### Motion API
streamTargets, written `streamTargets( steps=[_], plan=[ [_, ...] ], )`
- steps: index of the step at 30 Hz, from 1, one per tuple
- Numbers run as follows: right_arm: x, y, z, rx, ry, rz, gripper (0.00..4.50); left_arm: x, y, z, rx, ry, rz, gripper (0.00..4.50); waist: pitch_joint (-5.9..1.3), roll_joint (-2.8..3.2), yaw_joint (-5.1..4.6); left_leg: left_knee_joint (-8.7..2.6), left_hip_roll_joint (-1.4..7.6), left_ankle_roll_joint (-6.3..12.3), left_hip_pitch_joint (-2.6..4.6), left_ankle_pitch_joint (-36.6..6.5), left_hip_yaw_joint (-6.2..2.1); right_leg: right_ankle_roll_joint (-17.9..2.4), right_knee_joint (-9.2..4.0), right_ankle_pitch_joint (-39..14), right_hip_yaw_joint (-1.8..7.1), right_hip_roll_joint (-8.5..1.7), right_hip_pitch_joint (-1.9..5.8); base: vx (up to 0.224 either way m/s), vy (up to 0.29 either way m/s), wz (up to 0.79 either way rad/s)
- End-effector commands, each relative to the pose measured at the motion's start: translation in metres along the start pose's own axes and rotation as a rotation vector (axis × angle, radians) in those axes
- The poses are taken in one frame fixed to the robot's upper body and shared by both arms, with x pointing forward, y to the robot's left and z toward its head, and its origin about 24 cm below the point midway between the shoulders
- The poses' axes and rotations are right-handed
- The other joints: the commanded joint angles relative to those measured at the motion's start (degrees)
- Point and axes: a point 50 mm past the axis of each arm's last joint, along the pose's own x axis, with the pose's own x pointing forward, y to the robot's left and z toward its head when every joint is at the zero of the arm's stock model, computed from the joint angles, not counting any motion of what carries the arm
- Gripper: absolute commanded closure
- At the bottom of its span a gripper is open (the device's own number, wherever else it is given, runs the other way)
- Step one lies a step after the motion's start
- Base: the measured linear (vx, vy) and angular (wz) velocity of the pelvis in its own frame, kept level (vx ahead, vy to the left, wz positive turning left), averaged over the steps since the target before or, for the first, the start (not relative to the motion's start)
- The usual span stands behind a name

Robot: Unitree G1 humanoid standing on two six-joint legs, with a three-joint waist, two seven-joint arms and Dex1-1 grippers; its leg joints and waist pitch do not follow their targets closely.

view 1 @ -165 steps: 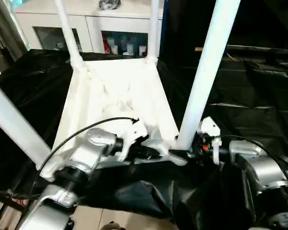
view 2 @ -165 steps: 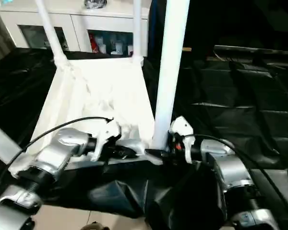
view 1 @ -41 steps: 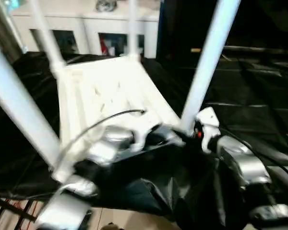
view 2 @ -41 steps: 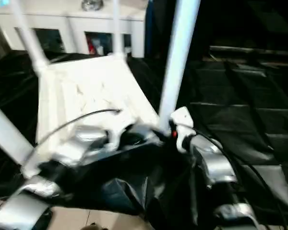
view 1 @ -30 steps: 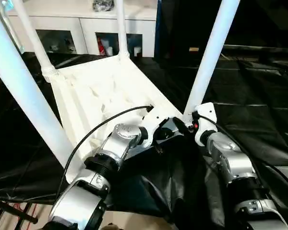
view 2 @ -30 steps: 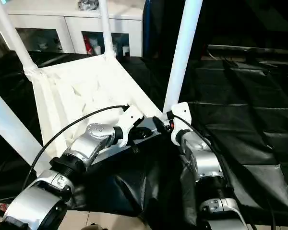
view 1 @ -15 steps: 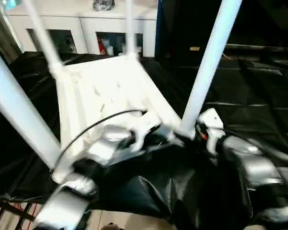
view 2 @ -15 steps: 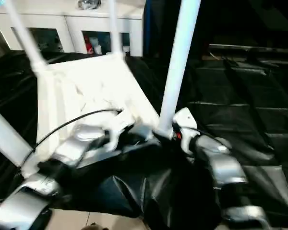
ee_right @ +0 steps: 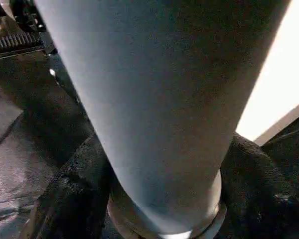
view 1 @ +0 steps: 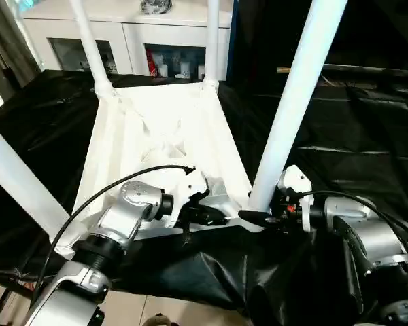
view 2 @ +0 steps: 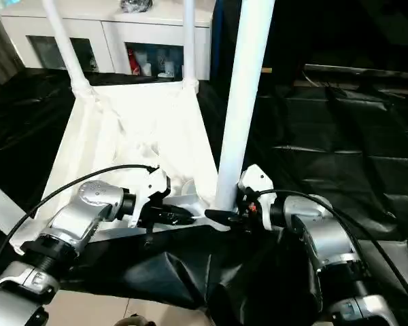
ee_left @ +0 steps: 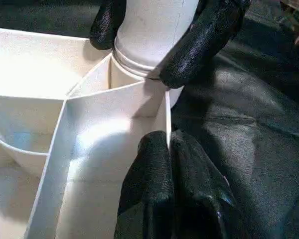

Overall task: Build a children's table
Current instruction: Rotate leg to tighten

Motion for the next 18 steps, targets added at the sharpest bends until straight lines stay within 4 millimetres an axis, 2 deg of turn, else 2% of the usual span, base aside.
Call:
streamTargets(
  steps=[1,6,7,8,9,10,11,13,14,16,18],
  plan=[
    [0.011,0.011,0.003,0.001,-0.009,0.081,1.82,0.012,-0.009,0.024,0.079,-0.083,-0.094,4.5,-3.55,-1.15,-0.21,-4.2,3.42,3.53,0.61,-12.0,-0.83,-10.6,-3.69,-18.5,3.06,-4.21,2.83,0.0,0.0,0.0],
    [0.017,0.011,0.004,0.043,-0.04,0.044,1.85,0.018,-0.006,0.028,0.061,-0.108,-0.053,4.5,-3.52,-1.18,-0.26,-4.18,3.31,3.32,0.5,-11.9,-0.83,-10.3,-3.78,-19.2,3.04,-4.25,2.85,0.0,0.0,0.0],
    [0.024,0.005,0.003,0.045,-0.046,-0.063,1.85,0.024,-0.001,0.031,0.054,-0.114,0.007,4.5,-3.51,-1.41,-0.5,-4.13,3.22,3.1,0.47,-11.9,-0.77,-10.0,-3.84,-19.6,3.05,-4.19,2.74,0.0,0.0,0.0],
    [0.024,0.005,0.003,0.045,-0.046,-0.063,1.85,0.024,-0.001,0.031,0.054,-0.114,0.007,4.5,-3.51,-1.41,-0.5,-4.13,3.22,3.1,0.47,-11.9,-0.77,-10.0,-3.84,-19.6,3.05,-4.19,2.74,0.0,0.0,0.0],
    [0.032,-0.005,0.0,0.08,-0.049,-0.211,1.86,0.032,0.006,0.035,0.044,-0.12,0.08,4.5,-3.45,-1.41,-0.66,-4.27,3.17,2.12,0.58,-12.4,-0.98,-9.4,-4.08,-21.4,3.0,-4.31,2.75,0.0,0.0,0.0],
    [0.032,-0.005,0.0,0.08,-0.049,-0.211,1.86,0.032,0.006,0.035,0.044,-0.12,0.08,4.5,-3.27,-1.33,-0.85,-4.33,2.99,1.81,0.69,-13.1,-0.83,-9.2,-4.36,-22.6,2.99,-4.21,2.42,0.0,0.0,0.0],
    [0.039,-0.011,-0.003,0.114,-0.048,-0.334,1.86,0.04,0.012,0.039,0.03,-0.127,0.16,4.5,-3.33,-1.4,-1.27,-4.39,2.82,0.79,0.52,-13.8,-1.13,-8.6,-4.33,-24.1,2.8,-4.29,2.74,0.0,0.0,0.0],
    [0.049,-0.017,-0.007,0.178,-0.043,-0.49,1.87,0.052,0.02,0.047,0.01,-0.133,0.269,4.5,-3.28,-1.36,-1.96,-4.39,2.71,0.06,0.97,-15.4,-1.09,-8.0,-4.86,-26.0,2.71,-4.24,2.42,0.0,0.0,0.0],
    [0.052,-0.018,-0.007,0.196,-0.043,-0.521,1.87,0.054,0.021,0.049,0.007,-0.134,0.295,4.5,-3.27,-1.41,-2.23,-4.33,2.58,0.11,0.95,-16.0,-1.17,-7.5,-5.08,-27.3,2.65,-4.32,2.54,0.0,0.0,0.0],
    [0.058,-0.018,-0.006,0.228,-0.047,-0.58,1.87,0.061,0.023,0.053,0.003,-0.129,0.339,4.5,-3.44,-1.35,-2.11,-4.33,2.68,1.02,0.77,-14.7,-1.13,-7.1,-4.99,-25.7,2.85,-4.32,2.67,0.0,0.0,0.0],
    [0.064,-0.017,-0.004,0.217,-0.038,-0.599,1.87,0.065,0.023,0.056,0.002,-0.127,0.358,4.5,-3.69,-1.34,-2.06,-4.29,2.69,1.53,0.54,-12.3,-1.07,-8.2,-4.38,-20.9,2.89,-4.17,2.88,0.0,0.0,0.0]
  ],
)
